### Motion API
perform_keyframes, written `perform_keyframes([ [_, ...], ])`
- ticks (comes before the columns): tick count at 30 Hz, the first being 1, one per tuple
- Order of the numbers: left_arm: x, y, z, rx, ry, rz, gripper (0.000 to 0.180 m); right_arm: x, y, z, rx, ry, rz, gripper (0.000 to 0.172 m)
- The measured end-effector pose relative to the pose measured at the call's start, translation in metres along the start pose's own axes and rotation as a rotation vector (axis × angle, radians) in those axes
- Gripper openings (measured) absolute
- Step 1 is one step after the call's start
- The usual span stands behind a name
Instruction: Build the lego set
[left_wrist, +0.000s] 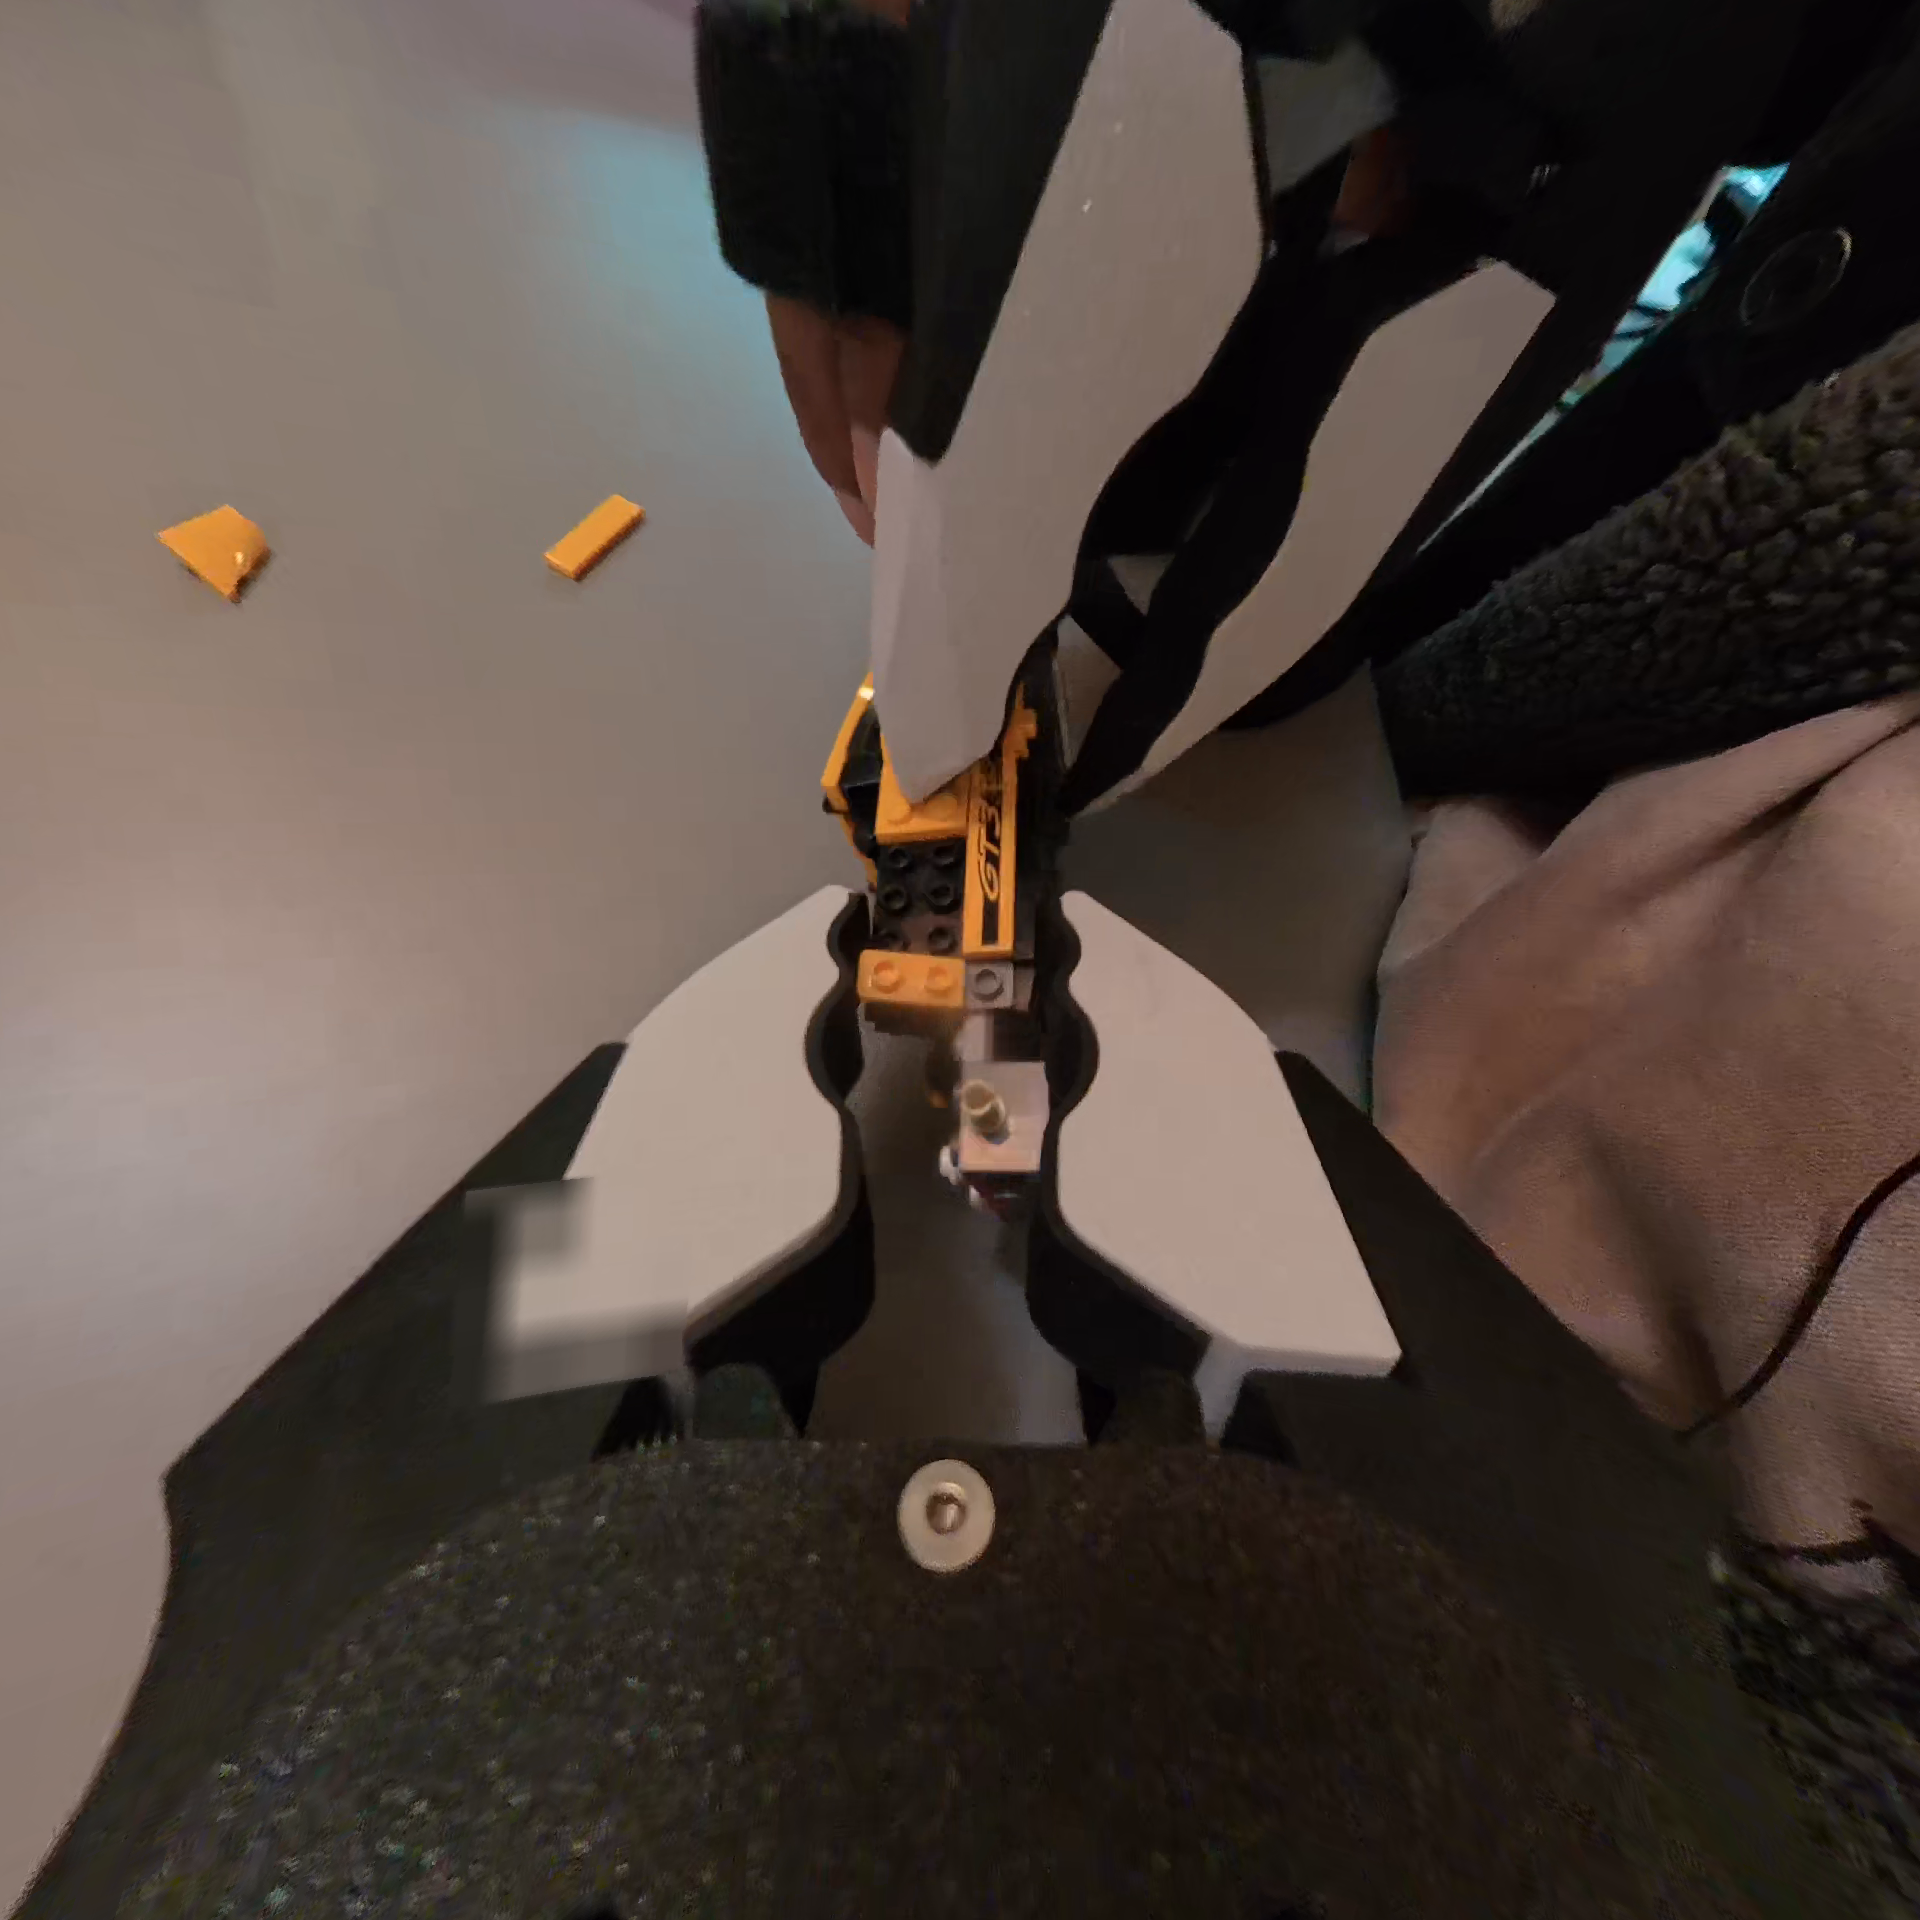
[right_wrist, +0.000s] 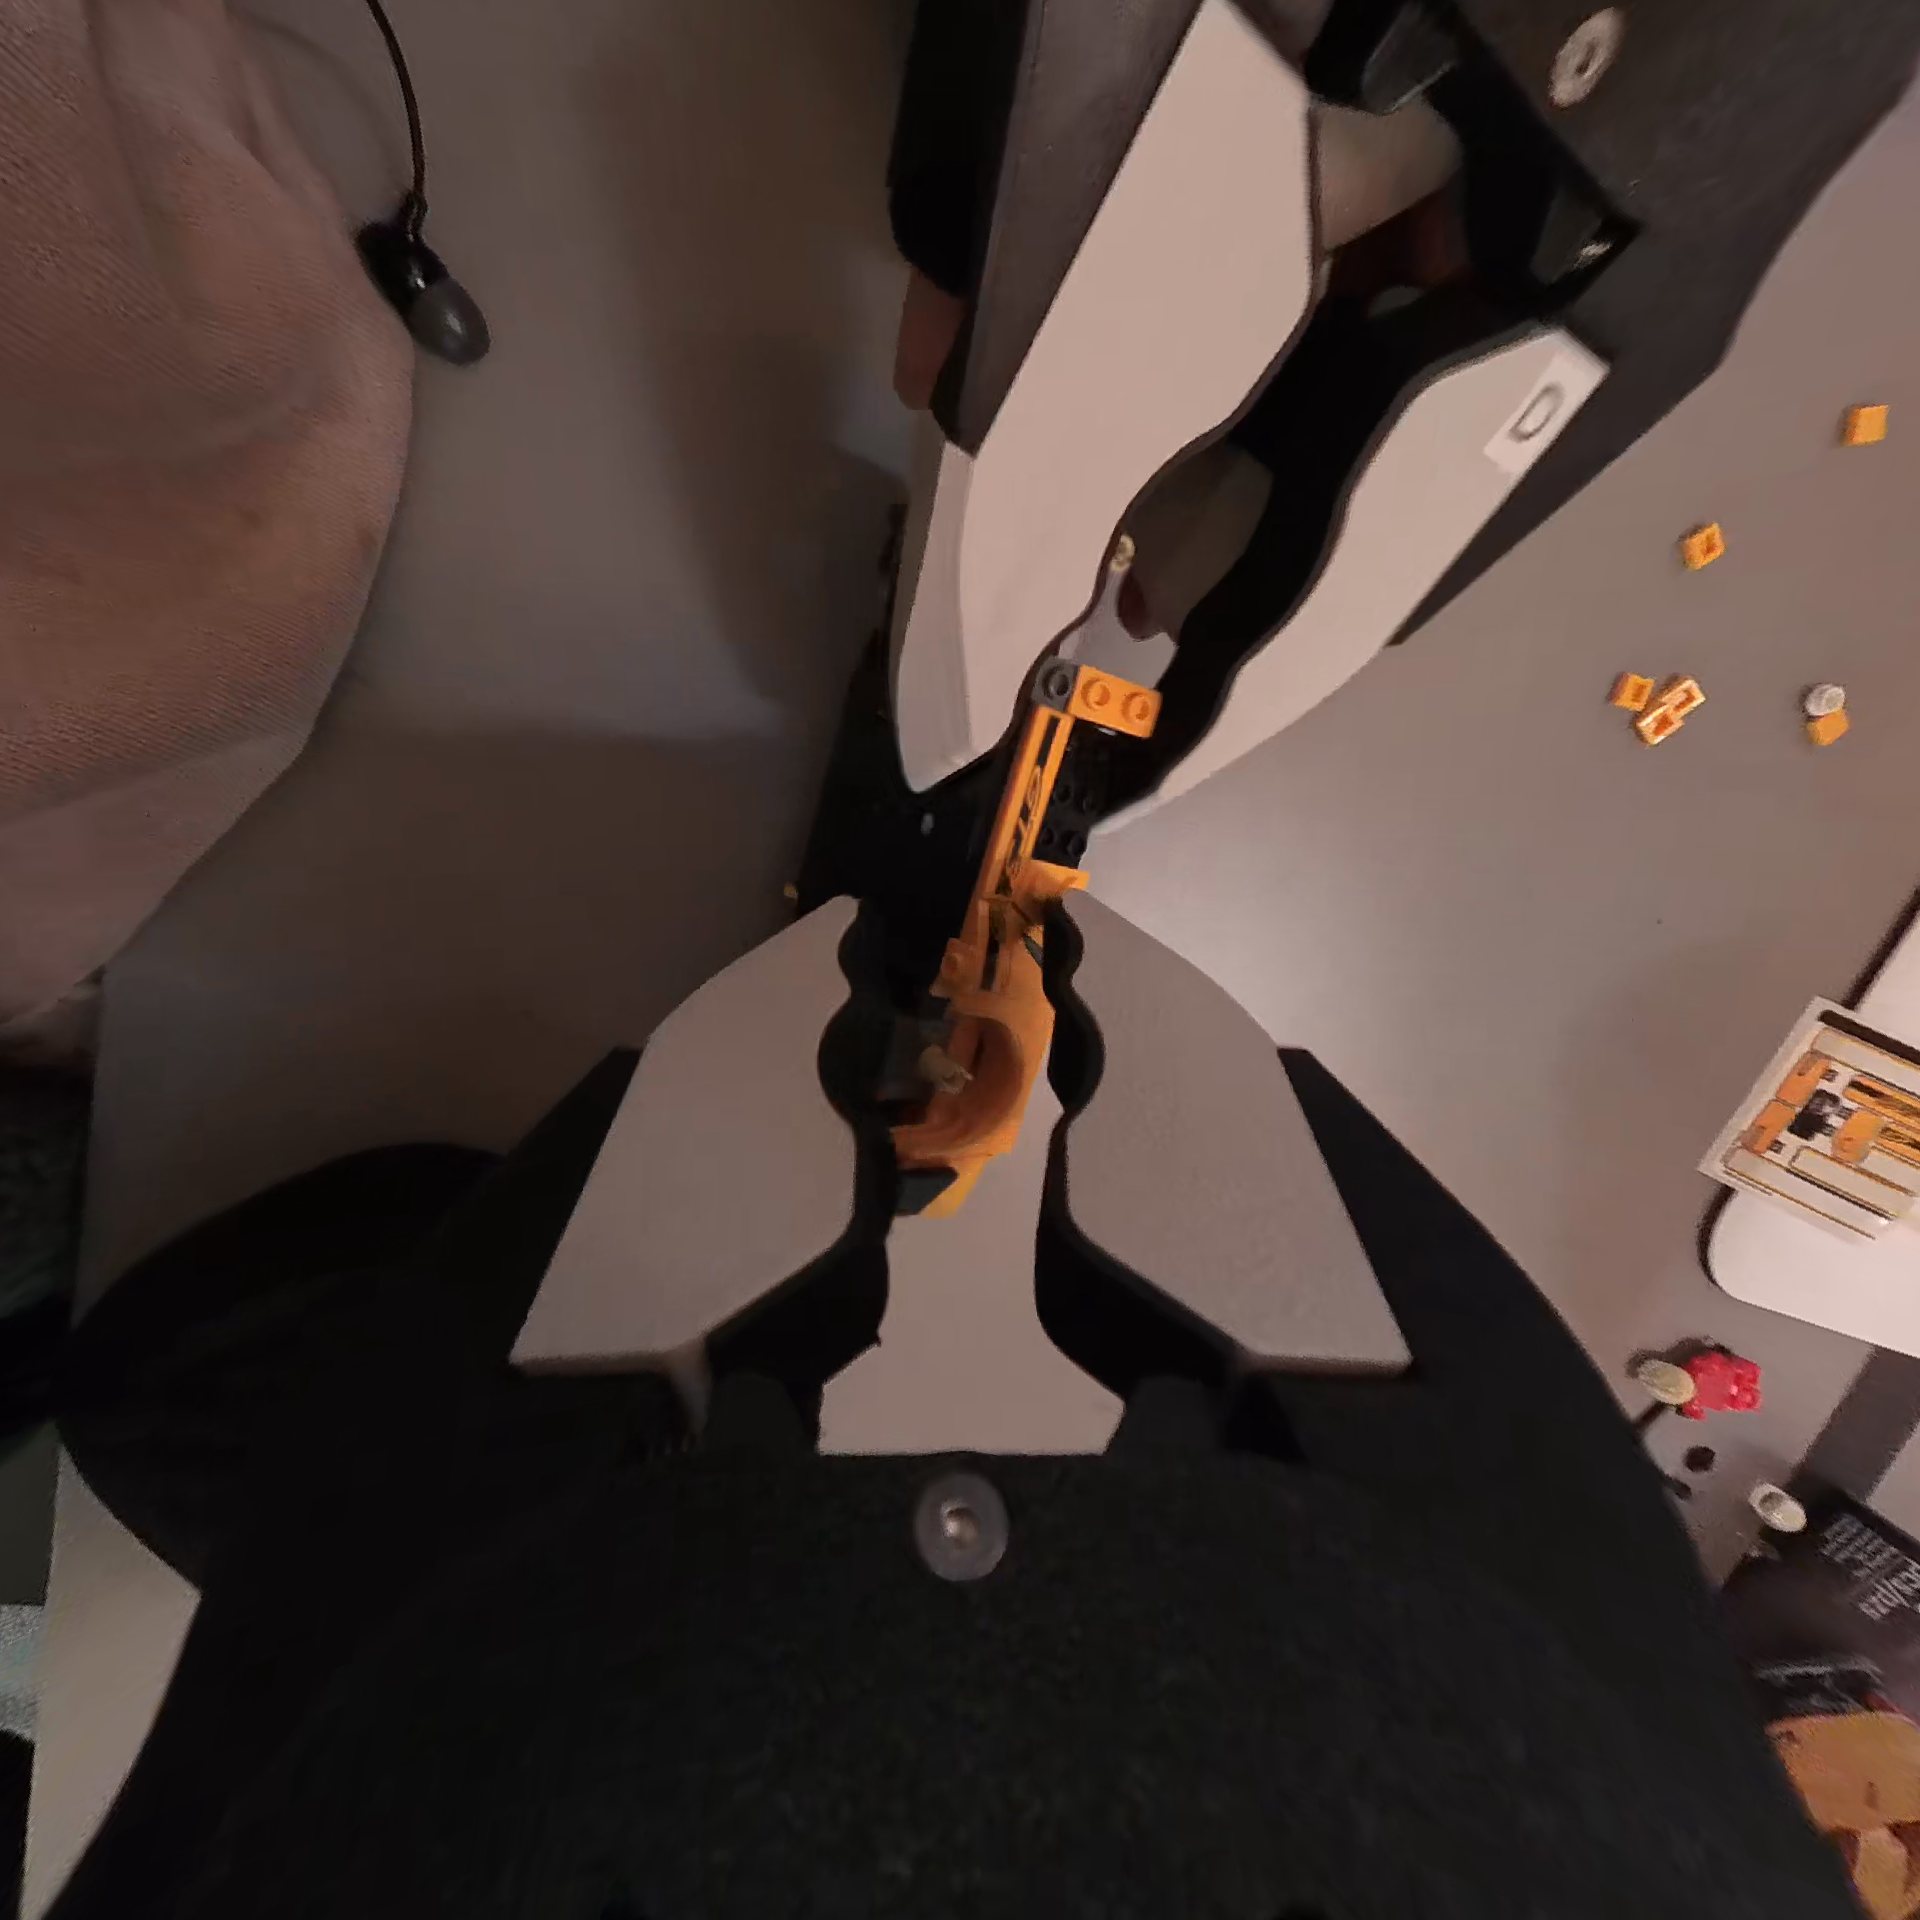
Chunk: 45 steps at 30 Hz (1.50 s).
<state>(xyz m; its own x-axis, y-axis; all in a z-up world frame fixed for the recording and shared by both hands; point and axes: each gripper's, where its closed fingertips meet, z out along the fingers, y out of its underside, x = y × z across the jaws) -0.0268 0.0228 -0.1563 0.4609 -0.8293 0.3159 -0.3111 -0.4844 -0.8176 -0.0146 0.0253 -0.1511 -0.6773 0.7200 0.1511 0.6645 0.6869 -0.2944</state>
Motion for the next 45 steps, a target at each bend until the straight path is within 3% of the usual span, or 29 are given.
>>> perform_keyframes([
  [8, 0.004, -0.004, -0.002, 0.013, -0.003, 0.053, 0.028, -0.003, -0.006, -0.002, 0.071, -0.041, 0.065, 0.026],
  [15, 0.003, -0.003, -0.001, 0.01, 0.003, 0.044, 0.028, -0.003, -0.009, -0.005, 0.127, -0.076, 0.115, 0.039],
  [21, 0.004, -0.003, 0.0, 0.004, -0.008, 0.07, 0.028, 0.003, -0.011, 0.005, 0.173, -0.22, 0.213, 0.047],
  [27, 0.005, -0.002, -0.001, 0.0, -0.037, 0.102, 0.028, -0.003, -0.011, 0.012, 0.147, -0.347, 0.258, 0.038],
  [45, 0.023, -0.002, 0.002, 0.007, -0.111, 0.244, 0.028, -0.014, -0.013, 0.009, 0.177, -0.031, 0.234, 0.031],
])
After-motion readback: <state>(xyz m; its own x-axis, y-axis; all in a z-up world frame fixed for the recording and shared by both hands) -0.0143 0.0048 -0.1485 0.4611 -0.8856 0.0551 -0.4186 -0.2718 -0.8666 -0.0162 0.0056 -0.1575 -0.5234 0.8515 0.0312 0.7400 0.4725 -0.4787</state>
